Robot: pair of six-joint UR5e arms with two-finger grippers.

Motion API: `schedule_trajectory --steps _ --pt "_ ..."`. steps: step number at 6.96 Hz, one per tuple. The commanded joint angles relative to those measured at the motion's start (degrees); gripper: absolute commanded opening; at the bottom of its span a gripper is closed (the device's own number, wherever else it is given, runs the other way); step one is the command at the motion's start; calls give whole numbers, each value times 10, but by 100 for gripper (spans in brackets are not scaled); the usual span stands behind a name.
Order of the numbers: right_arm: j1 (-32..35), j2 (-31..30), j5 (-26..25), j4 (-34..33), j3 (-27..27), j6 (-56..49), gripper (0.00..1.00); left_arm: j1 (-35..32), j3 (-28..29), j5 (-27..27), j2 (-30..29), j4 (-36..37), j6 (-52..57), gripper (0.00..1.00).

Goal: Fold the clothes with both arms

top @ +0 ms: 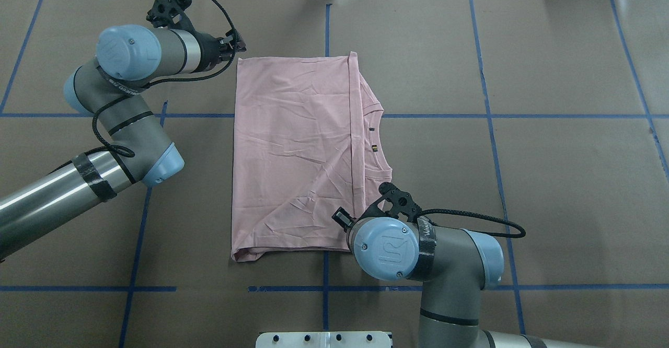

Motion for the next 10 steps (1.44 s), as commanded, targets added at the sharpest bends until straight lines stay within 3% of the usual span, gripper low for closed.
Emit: schedule_trajectory --steps 1,2,5,10 --pt "-2 -4 0 0 0 16 18 1 -7 0 2 1 -2 49" --pt "-1 -4 1 0 0 21 0 1 -7 0 2 1 -3 49" --pt "-1 -7 1 0 7 21 0 1 -21 0 14 1 -3 49" --pt "2 -28 1 0 47 21 0 18 -121 -1 55 42 -63 49"
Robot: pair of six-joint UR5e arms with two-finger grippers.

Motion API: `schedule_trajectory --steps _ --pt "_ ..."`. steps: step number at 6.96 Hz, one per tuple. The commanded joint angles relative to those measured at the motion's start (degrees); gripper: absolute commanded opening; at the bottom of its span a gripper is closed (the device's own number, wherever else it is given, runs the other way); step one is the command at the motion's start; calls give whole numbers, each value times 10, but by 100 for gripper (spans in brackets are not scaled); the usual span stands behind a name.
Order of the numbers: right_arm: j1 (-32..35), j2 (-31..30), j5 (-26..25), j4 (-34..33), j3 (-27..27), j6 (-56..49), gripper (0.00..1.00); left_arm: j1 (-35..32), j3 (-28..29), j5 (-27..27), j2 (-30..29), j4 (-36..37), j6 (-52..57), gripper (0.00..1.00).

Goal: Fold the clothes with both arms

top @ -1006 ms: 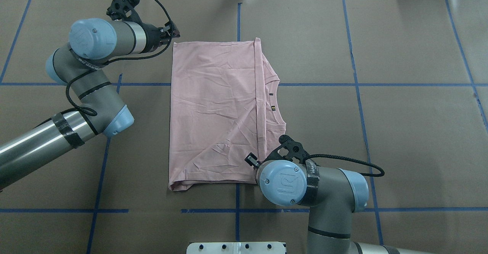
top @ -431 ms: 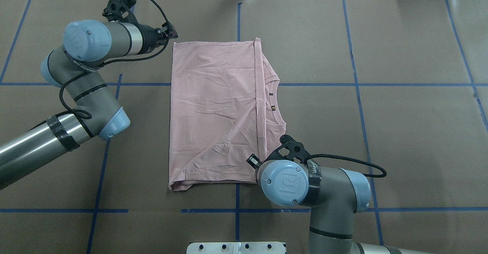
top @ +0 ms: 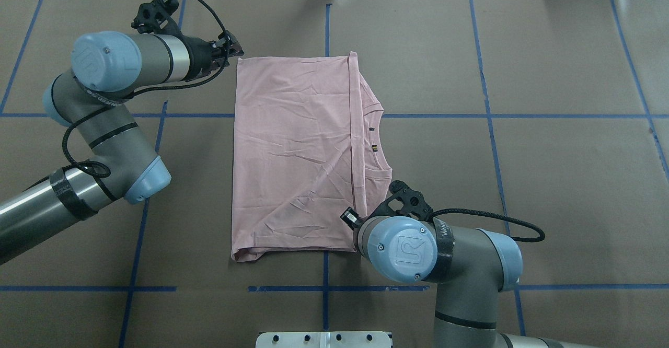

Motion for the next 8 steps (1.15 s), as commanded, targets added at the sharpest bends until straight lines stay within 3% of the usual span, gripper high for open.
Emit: schedule_trajectory --steps 1,2,4,5,8 --pt "-3 -6 -1 0 -2 0 22 6 -13 0 7 9 -9 49" --pt "-3 -6 -2 1 -4 0 37 6 -14 1 7 9 -9 49" --pt "-5 -4 -9 3 -5 0 47 6 -13 1 7 9 -9 49" --pt "-6 -5 -10 5 -12 -3 58 6 -13 1 7 9 -9 49" --pt "-7 7 -9 10 -37 -6 66 10 -11 1 8 9 -9 49"
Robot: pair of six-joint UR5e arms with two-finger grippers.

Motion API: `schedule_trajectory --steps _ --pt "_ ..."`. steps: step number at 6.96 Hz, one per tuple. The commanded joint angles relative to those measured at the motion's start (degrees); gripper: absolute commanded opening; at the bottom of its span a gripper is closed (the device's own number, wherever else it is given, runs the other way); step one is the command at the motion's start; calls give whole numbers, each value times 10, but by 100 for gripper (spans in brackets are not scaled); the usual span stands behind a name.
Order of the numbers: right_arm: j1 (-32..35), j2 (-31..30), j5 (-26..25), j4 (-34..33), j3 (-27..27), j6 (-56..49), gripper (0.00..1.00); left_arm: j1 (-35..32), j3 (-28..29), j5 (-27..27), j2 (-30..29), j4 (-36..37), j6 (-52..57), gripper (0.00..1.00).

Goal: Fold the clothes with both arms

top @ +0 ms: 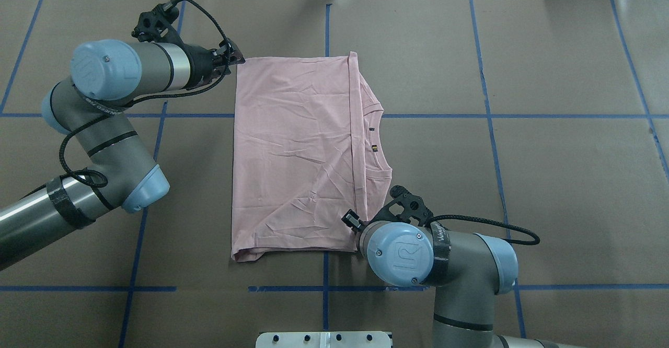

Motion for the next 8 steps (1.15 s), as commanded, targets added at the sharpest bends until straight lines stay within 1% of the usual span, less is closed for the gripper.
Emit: schedule_trajectory --steps 1,2,5,6,8 --pt "0 6 0 1 -9 -1 66 2 0 0 1 0 0 49" --pt "0 6 0 1 -9 -1 66 2 0 0 1 0 -1 49" --pt "-1 10 1 1 -17 2 60 4 -2 0 1 0 -3 49" --pt "-1 10 1 1 -17 5 51 4 -3 0 1 0 -4 49" --pt "-1 10 1 1 -17 3 0 4 -4 0 1 1 -4 49"
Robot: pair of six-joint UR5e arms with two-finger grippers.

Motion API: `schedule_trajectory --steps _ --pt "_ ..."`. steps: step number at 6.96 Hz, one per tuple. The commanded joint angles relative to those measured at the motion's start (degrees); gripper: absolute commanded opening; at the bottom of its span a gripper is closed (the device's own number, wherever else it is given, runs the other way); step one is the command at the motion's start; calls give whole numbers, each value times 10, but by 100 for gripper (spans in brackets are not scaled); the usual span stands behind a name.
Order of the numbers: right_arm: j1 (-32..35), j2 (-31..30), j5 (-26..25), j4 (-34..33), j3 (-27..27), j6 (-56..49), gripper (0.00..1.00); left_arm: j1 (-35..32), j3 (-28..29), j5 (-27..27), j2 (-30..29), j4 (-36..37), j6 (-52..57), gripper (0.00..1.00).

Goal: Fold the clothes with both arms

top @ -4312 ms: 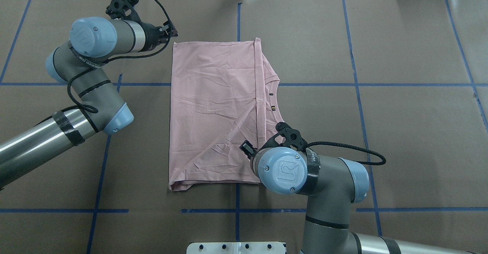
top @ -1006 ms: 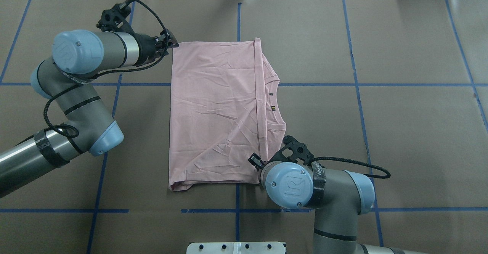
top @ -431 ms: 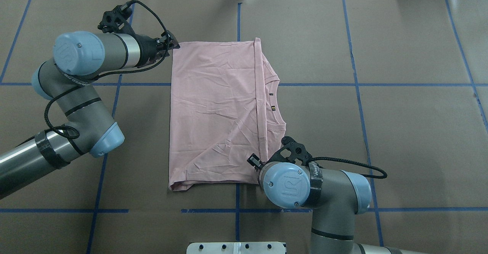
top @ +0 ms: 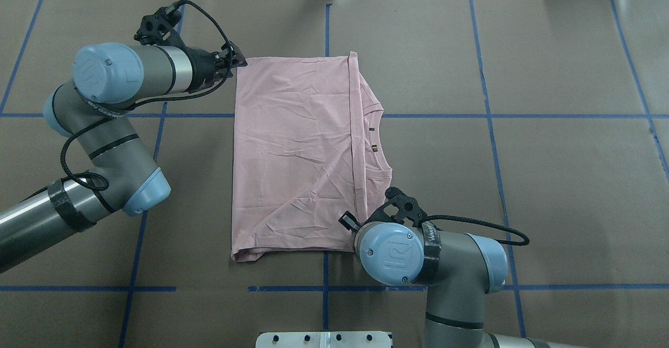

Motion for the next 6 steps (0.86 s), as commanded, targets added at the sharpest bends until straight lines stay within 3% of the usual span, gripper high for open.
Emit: schedule_trajectory --steps 1,6 --pt "0 -1 1 1 0 -3 0 0 -11 -1 12 0 0 49" --pt "1 -3 4 4 26 1 0 10 -36 0 33 1 -27 49"
